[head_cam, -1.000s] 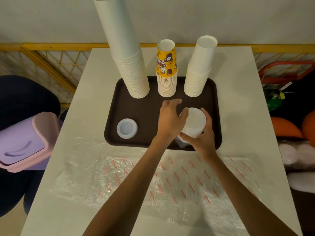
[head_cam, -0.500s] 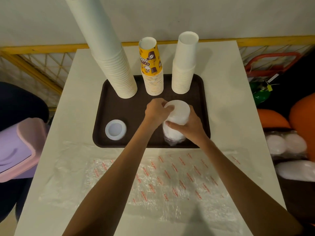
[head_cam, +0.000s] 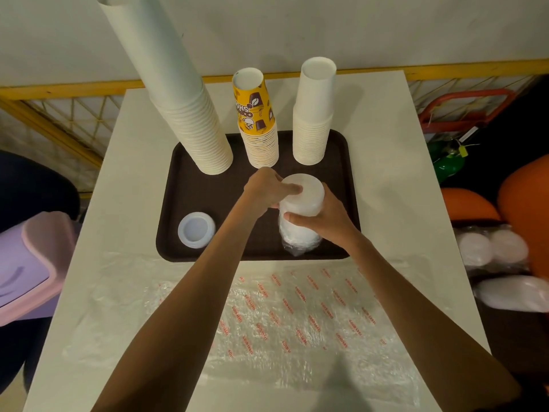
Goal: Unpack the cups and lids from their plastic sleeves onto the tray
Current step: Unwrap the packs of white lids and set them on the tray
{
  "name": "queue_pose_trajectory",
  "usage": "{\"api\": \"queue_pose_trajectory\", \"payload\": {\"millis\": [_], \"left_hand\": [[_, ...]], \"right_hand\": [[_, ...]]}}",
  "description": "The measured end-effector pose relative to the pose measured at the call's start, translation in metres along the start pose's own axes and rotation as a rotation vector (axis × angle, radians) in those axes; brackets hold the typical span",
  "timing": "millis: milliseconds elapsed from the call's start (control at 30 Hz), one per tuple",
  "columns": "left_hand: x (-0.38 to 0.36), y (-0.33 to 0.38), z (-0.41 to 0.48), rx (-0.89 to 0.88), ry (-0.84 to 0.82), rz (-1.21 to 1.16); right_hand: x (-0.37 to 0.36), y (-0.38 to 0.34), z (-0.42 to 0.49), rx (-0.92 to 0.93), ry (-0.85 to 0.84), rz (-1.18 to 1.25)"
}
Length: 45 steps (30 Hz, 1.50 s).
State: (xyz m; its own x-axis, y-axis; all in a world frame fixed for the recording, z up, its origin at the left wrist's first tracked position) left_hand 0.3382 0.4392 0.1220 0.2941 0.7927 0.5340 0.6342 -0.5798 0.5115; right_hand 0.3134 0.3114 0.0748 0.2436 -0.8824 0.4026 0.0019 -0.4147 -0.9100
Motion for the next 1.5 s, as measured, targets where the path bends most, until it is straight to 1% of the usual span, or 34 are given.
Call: {"api": "queue_pose_trajectory", "payload": {"millis": [200,367,500,667,833,933,1033,1133,1233,1367,1500], "left_hand": [[0.000,0.006,-0.008,-0.031,-0.014,-0.008],[-0.003,-0.003,-0.012,0.008,-0.095,-0.079],[0.000,-0.019,-0.016,0.047,-0.180,-0.189],[0.003,-0.035,-0.019,-0.028,-0.248,-0.375],[0.015,-0.044,-0.017,-0.076,-0.235,-0.566],[0.038,-0.061,-0.006,-0.033,-0.132,-0.686],[0.071,-0.098,0.012,0.081,0.075,-0.745],[0.100,-0.138,0.027,0.184,0.268,-0.707],[0.121,-0.168,0.041,0.240,0.408,-0.625],[0.127,-0.171,0.049,0.216,0.482,-0.514],[0.124,-0.159,0.059,0.142,0.494,-0.474]], "right_hand": [[0.000,-0.002,-0.001,0.029,0.000,0.021],[-0.001,0.000,-0.011,0.065,0.010,0.041],[-0.002,-0.001,-0.014,0.117,0.038,0.007],[-0.005,-0.003,-0.016,0.170,0.083,-0.015],[-0.008,-0.002,-0.018,0.158,0.089,-0.001],[-0.008,0.000,-0.018,0.148,0.088,0.008],[-0.009,0.000,-0.016,0.151,0.096,0.005],[-0.013,-0.001,-0.014,0.161,0.109,0.006],[-0.016,-0.002,-0.012,0.161,0.124,0.002],[-0.017,-0.002,-0.010,0.159,0.141,-0.005],[-0.018,-0.001,-0.009,0.155,0.152,0.005]]}}
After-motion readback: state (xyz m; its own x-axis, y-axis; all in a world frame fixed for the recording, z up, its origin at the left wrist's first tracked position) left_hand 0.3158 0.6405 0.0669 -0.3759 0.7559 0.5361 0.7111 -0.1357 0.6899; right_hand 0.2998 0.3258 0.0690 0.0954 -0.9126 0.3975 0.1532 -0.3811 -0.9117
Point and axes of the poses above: each hand's wrist, its own z-axis towards the middle knuckle, its own x-axis out of the back of the hand, y = z × x, the point moved 9 cm from there along z, towards the middle knuckle, and after that the axes turned 10 degrees about x, right-handed, at the moved point
